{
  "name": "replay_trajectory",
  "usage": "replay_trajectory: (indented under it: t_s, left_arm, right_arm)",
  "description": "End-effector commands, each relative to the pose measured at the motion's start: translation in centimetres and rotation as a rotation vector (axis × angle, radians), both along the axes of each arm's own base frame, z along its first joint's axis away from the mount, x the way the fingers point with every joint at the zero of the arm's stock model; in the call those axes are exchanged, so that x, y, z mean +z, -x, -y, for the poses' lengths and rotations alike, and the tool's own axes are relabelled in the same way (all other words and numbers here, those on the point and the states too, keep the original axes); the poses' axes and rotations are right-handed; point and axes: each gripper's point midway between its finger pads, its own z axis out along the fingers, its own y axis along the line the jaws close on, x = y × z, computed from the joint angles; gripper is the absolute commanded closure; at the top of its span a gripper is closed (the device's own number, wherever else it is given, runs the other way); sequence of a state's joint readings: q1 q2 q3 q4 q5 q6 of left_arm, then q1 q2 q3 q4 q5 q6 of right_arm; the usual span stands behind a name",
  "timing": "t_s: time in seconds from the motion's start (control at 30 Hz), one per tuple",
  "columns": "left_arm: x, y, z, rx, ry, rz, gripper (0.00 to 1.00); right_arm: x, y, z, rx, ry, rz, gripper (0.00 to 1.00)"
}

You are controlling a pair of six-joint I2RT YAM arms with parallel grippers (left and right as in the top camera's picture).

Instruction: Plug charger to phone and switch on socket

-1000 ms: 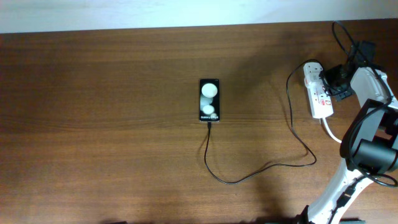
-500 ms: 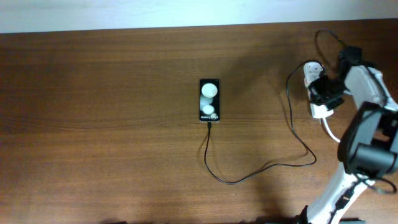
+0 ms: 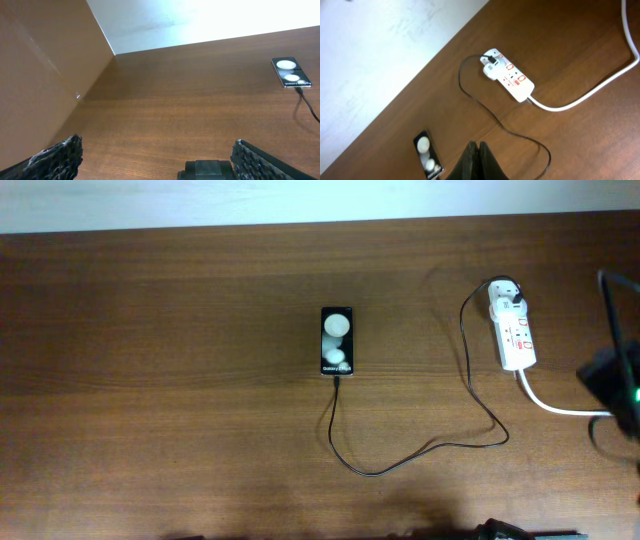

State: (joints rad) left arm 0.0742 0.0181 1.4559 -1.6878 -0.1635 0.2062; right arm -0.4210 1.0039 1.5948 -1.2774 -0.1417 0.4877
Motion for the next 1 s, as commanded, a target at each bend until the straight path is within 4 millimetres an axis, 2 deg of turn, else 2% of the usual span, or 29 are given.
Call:
replay_trajectory:
  t_s: [0.0, 0.07, 0.13, 0.43, 0.5, 0.57, 0.63, 0.7, 0.77, 0.8, 0.87, 0.9, 0.97]
  left_arm:
    - [-0.1, 0.1, 0.1, -0.012, -0.003, 0.006, 0.01]
    - [-0.1, 0.1, 0.1, -0.012, -0.003, 0.006, 0.01]
    - [-0.1, 0.1, 0.1, -0.012, -0.003, 0.006, 0.01]
    - [-0.1, 0.1, 0.1, -0.012, -0.003, 0.006, 0.01]
    - [-0.1, 0.1, 0.1, -0.012, -0.003, 0.006, 0.01]
    - [-0.1, 0.1, 0.1, -0.012, -0.003, 0.006, 0.01]
    - [-0.1, 0.1, 0.1, -0.012, -0.003, 0.006, 0.01]
    - [-0.1, 0.1, 0.1, -0.012, -0.003, 0.006, 0.01]
    - [-0.1, 0.1, 0.1, -0.012, -0.003, 0.006, 0.01]
    - [-0.1, 0.1, 0.1, -0.012, -0.003, 0.006, 0.01]
    - [-0.1, 0.1, 0.1, -0.012, -0.003, 0.006, 0.01]
    - [-0.1, 0.1, 0.1, -0.012, -0.003, 0.006, 0.01]
    - [-0.1, 0.1, 0.1, -0.012, -0.003, 0.006, 0.01]
  right_arm:
    - [0.1, 3.4, -2.0, 0.025, -0.003, -0.002, 0.69]
    - [-0.9, 6.4, -3.3, 0.025, -0.024, -0.045, 0.03]
    - [-2.2, 7.7, -3.9, 0.025, -0.055, -0.113, 0.01]
    - [-2.4, 7.8, -3.9, 0.025, -0.056, -0.118, 0.01]
    - [-2.4, 8.0, -3.3, 0.0, -0.033, -0.127, 0.01]
    - [-2.7, 7.8, -3.1, 0.109, 0.093, -0.146, 0.01]
    - [-2.7, 7.3, -3.0, 0.147, 0.193, -0.063, 0.01]
    - [-4.0, 6.5, -3.5, 0.182, 0.253, 0.052, 0.01]
    - [-6.2, 5.4, -4.2, 0.232, 0.308, 0.182, 0.01]
    - [-8.1, 4.6, -4.6, 0.252, 0.343, 0.278, 0.01]
    - [-10.2, 3.2, -5.4, 0.295, 0.368, 0.401, 0.01]
    - [-11.9, 1.9, -6.1, 0.335, 0.375, 0.457, 0.01]
    - [-12.9, 0.7, -7.0, 0.377, 0.38, 0.51, 0.01]
